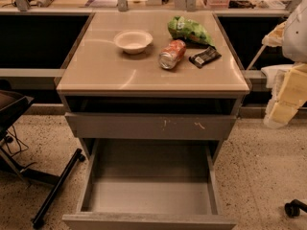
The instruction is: Place coke can into middle drawer
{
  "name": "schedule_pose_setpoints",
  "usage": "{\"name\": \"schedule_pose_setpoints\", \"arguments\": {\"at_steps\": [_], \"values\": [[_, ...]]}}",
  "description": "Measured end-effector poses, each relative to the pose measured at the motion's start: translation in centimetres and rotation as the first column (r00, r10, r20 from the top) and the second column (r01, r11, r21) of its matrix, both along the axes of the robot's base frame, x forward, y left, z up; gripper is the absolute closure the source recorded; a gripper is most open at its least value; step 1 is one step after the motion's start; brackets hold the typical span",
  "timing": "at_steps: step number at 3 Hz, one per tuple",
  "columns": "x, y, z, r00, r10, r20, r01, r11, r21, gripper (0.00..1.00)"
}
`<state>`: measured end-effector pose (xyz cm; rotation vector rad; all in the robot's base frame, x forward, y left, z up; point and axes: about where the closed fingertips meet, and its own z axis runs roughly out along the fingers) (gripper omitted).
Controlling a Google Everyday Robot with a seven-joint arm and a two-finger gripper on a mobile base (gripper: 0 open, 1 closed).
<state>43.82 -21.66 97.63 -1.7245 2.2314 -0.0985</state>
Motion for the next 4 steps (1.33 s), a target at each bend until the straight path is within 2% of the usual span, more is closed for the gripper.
{"name": "schedule_pose_setpoints", "arguments": {"at_steps": [1, 2, 3, 4], "values": [[0.6, 0.1, 0.2, 0.9999, 0.007, 0.013, -0.007, 1.0, 0.011, 0.0], [4.5, 1.4, 0.4, 0.9974, 0.051, 0.051, -0.054, 0.997, 0.048, 0.0], [9.8, 3.3, 0.6, 0.9909, 0.098, 0.093, -0.108, 0.988, 0.111, 0.0], [14.8, 4.0, 0.7, 0.9878, 0.092, 0.126, -0.115, 0.975, 0.191, 0.0]]}}
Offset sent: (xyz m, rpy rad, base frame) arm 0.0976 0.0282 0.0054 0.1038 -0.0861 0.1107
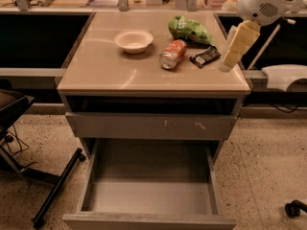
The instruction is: Place coke can into middle drawer
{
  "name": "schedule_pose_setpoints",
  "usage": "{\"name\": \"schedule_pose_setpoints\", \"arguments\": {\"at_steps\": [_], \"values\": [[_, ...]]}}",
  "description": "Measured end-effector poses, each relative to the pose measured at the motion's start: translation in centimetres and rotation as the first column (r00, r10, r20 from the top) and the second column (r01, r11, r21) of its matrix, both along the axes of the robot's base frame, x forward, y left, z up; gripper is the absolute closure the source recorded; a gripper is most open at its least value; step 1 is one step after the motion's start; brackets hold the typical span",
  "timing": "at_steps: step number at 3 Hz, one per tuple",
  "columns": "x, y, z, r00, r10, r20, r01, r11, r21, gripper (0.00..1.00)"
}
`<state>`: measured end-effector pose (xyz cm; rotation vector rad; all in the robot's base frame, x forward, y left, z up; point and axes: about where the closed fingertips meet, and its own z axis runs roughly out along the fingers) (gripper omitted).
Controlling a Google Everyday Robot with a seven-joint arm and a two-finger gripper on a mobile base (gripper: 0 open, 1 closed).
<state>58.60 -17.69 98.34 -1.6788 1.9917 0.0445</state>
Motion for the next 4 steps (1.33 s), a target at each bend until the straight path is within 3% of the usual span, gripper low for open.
{"name": "schedule_pose_setpoints", "arguments": {"at_steps": [1, 2, 3, 4], "values": [[4.1, -0.3, -0.3, 0.9997, -0.022, 0.014, 0.021, 0.997, 0.077, 0.0], [4.1, -0.3, -0.3, 0.9997, -0.022, 0.014, 0.021, 0.997, 0.077, 0.0], [5.7, 0.1, -1.1, 1.0, -0.006, 0.0, 0.006, 0.995, 0.099, 0.0], [9.5, 2.4, -2.8, 0.9994, 0.03, -0.018, -0.028, 0.989, 0.144, 0.0]]}}
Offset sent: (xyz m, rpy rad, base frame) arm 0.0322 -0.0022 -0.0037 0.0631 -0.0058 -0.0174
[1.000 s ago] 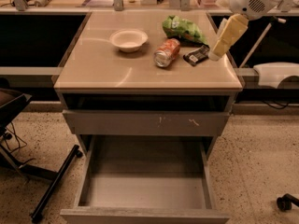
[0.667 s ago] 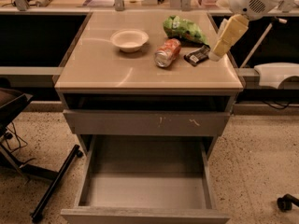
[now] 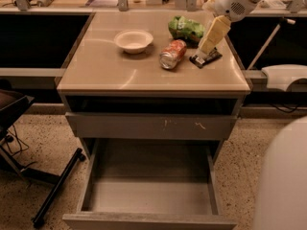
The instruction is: Place coke can into middle drawer
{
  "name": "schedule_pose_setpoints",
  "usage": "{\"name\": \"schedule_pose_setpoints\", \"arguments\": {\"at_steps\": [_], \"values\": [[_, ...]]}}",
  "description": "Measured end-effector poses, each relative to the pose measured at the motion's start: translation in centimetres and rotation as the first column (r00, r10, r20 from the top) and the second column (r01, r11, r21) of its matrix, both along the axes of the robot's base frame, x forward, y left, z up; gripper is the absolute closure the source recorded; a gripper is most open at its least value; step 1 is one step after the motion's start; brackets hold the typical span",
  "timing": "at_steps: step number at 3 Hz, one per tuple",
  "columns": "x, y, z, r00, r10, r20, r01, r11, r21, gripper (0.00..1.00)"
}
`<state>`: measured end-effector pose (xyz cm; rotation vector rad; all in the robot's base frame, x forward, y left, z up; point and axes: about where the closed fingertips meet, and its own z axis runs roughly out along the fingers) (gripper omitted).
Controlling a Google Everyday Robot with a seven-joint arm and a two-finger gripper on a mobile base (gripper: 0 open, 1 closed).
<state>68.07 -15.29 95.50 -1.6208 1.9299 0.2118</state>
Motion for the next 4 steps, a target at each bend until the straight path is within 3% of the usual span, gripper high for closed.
{"name": "schedule_pose_setpoints", "arguments": {"at_steps": [1, 2, 4], "values": [[6.2, 4.2, -4.6, 0.9986, 0.038, -0.037, -0.035, 0.997, 0.072, 0.0], [6.3, 4.3, -5.0, 0.9983, 0.039, -0.044, -0.036, 0.997, 0.073, 0.0], [7.4, 1.9, -12.5, 0.984, -0.015, -0.178, 0.038, 0.991, 0.126, 0.0]]}}
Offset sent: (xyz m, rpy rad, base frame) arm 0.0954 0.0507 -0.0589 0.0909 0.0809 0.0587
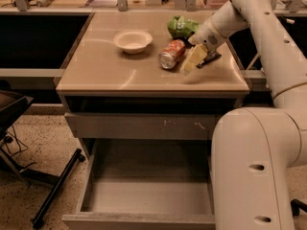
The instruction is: Place coke can into middle drawer
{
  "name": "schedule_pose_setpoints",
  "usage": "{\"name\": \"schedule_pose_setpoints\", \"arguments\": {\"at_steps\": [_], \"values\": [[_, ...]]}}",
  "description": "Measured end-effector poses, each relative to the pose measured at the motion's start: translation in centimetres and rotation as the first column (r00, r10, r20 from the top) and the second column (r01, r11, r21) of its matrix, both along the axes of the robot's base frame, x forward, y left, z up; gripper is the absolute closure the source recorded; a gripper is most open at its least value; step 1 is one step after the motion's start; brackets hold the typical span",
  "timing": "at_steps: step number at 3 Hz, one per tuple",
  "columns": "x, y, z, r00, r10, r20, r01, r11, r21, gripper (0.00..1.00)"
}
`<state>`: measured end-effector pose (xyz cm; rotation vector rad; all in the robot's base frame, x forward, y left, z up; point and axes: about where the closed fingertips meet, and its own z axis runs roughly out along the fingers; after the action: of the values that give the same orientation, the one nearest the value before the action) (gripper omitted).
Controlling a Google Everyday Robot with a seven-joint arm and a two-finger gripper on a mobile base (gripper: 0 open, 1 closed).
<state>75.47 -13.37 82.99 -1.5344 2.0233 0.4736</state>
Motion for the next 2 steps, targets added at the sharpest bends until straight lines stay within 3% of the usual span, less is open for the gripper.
{"name": "schedule_pose_setpoints", "arguments": {"at_steps": [1, 2], "values": [[0.0, 0.0, 0.0, 1.0, 0.0, 0.0, 0.0, 1.0, 0.0, 0.0], [0.3, 1.9, 1.8, 0.9997, -0.01, 0.022, 0.008, 0.998, 0.07, 0.0]]}}
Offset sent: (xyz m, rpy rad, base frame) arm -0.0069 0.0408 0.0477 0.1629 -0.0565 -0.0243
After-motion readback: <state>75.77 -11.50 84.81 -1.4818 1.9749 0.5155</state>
